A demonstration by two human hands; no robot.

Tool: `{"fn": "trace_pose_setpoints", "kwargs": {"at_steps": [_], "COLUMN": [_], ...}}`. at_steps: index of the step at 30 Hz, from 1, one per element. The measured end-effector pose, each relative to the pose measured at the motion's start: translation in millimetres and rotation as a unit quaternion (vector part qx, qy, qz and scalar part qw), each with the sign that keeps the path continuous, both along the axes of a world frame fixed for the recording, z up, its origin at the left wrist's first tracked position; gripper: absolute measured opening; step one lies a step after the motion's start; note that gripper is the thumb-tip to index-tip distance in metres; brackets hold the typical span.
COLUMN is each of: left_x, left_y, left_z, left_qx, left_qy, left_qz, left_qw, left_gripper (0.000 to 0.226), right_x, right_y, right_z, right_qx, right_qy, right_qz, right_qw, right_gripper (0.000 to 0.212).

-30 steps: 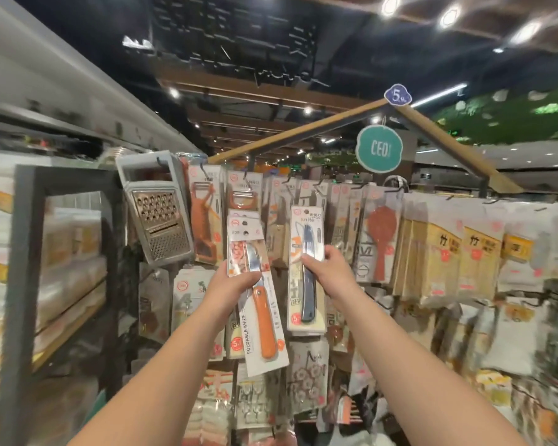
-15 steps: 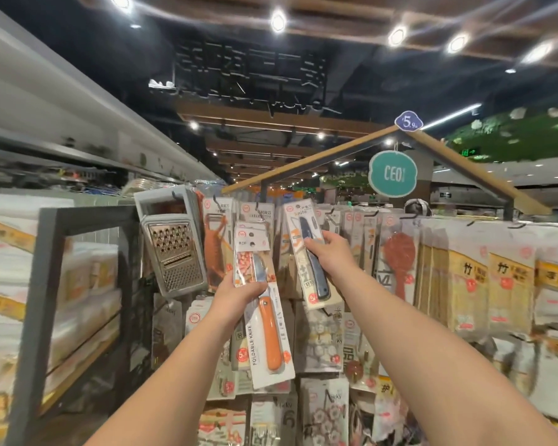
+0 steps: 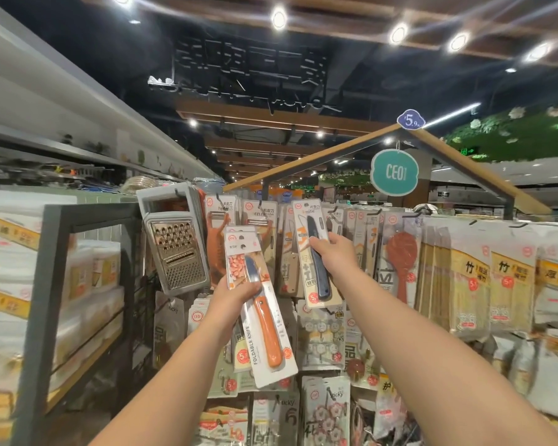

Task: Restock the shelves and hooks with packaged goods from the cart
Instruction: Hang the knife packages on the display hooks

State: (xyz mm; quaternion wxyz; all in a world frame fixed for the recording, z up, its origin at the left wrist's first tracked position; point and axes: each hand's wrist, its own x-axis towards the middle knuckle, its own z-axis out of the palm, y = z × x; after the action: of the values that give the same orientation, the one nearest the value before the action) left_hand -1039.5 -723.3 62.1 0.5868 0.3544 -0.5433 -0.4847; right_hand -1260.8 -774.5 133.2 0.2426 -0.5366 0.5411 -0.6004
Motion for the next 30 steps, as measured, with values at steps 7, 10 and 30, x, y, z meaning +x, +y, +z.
{"fn": "trace_pose_setpoints", "kwargs": {"at_steps": [7,10,30], "left_x": [-3.8,-5.8,-37.6], "left_y": [0.6,-0.7,16.7], "left_z": [-2.1,-0.7,13.9], "left_qx": [0.0,-0.003,0.0], "left_qy": [-0.002,0.009,0.083], "left_qz": [-0.016,-0.019,-0.053], "left_qw": [1.0,1.0,0.995], "left_gripper": [0.03,0.032,0.023], "right_x": [20.2,24.9,27.5], "right_y": [35.3,48.4,103.9], "right_z": [28.7,25.0,-32.9], "right_qx": [0.076,0.067,0.133], "right_qy": [0.061,0.089,0.135], "right_qz": [-0.035,-0.014,0.165], "right_qw": [0.995,0.994,0.968], "right_gripper": [0.041,0.072,0.02]}}
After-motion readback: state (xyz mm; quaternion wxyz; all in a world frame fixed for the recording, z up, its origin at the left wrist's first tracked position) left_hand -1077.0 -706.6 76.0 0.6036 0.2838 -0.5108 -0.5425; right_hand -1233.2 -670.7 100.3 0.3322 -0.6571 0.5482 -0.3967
